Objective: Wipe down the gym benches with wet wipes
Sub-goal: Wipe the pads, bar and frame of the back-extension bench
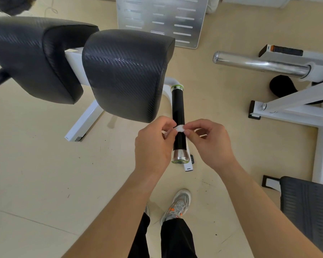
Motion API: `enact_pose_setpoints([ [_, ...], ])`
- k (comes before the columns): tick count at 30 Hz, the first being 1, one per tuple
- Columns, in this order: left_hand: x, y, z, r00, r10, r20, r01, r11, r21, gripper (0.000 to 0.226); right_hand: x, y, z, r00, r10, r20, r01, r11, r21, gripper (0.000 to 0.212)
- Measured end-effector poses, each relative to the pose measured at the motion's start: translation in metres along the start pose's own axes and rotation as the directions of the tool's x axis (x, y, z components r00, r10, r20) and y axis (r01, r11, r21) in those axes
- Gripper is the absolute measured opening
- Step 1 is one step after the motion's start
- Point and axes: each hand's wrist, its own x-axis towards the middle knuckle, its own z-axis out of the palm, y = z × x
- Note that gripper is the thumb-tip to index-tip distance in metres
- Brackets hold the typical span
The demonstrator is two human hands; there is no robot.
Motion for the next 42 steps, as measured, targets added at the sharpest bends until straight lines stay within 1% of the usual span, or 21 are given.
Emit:
enact_pose_setpoints([
  [2,0.000,0.002,0.002,1.000,0.000,-0.027,0.000,1.000,0.012,0.005,-0.002,0.001,0.002,1.000,0.001,-0.009,-0.001,0.999,0.040,0.022],
  [5,0.003,0.005,0.005,0.997,-0.054,-0.059,0.047,0.992,-0.114,0.010,-0.003,0.000,0.004,0.999,-0.027,-0.038,0.031,0.994,0.108,0.031],
  [9,0.008,0.006,0.004,0.996,-0.058,-0.070,0.035,0.954,-0.298,0.006,0.000,-0.003,0.009,0.999,-0.019,-0.049,0.025,0.990,0.135,0.017],
  [11,0.009,0.004,0.002,0.999,-0.026,-0.027,0.015,0.941,-0.338,0.015,0.003,-0.004,0.012,0.998,0.006,-0.057,0.002,0.991,0.137,0.019],
  [13,0.009,0.002,-0.001,0.999,-0.018,0.030,0.027,0.949,-0.314,0.023,0.008,-0.003,0.014,0.995,0.044,-0.087,-0.033,0.992,0.124,0.017],
  [15,0.011,0.000,-0.005,0.998,-0.032,0.054,0.045,0.963,-0.267,0.026,0.014,-0.002,0.015,0.994,0.057,-0.096,-0.049,0.995,0.086,0.009],
  [17,0.013,-0.005,-0.010,0.998,-0.058,0.028,0.063,0.969,-0.240,0.027,0.021,-0.003,0.016,0.994,0.044,-0.100,-0.038,0.998,0.056,0.006],
  [20,0.016,-0.014,-0.015,0.993,-0.116,-0.029,0.107,0.970,-0.220,0.026,0.032,-0.012,0.019,0.992,0.014,-0.126,-0.014,1.000,-0.002,0.007],
  [22,0.018,-0.019,-0.016,0.990,-0.135,-0.035,0.124,0.966,-0.227,0.024,0.048,-0.016,0.025,0.987,-0.016,-0.159,0.003,0.997,-0.082,0.009],
  [25,0.025,-0.024,-0.017,0.990,-0.130,-0.051,0.113,0.961,-0.253,0.021,0.083,-0.020,0.033,0.975,-0.061,-0.214,0.018,0.981,-0.195,0.013],
  [29,0.031,-0.029,-0.020,0.993,-0.109,-0.047,0.094,0.965,-0.246,0.019,0.121,-0.025,0.039,0.970,-0.041,-0.240,-0.023,0.967,-0.255,0.009],
  [32,0.031,-0.033,-0.026,0.992,-0.125,-0.031,0.114,0.963,-0.246,0.019,0.116,-0.027,0.036,0.977,-0.037,-0.210,-0.023,0.961,-0.276,0.007],
  [38,0.020,-0.043,-0.036,0.984,-0.175,0.005,0.171,0.952,-0.256,0.018,0.040,-0.028,0.014,0.997,-0.073,0.000,0.068,0.925,-0.375,0.019],
  [40,0.017,-0.045,-0.035,0.982,-0.190,0.012,0.186,0.945,-0.267,0.020,0.037,-0.029,0.013,0.997,-0.068,0.032,0.075,0.914,-0.398,0.016],
  [42,0.016,-0.048,-0.034,0.980,-0.198,0.016,0.194,0.938,-0.286,0.021,0.055,-0.033,0.018,0.994,-0.102,0.038,0.108,0.888,-0.447,0.009],
])
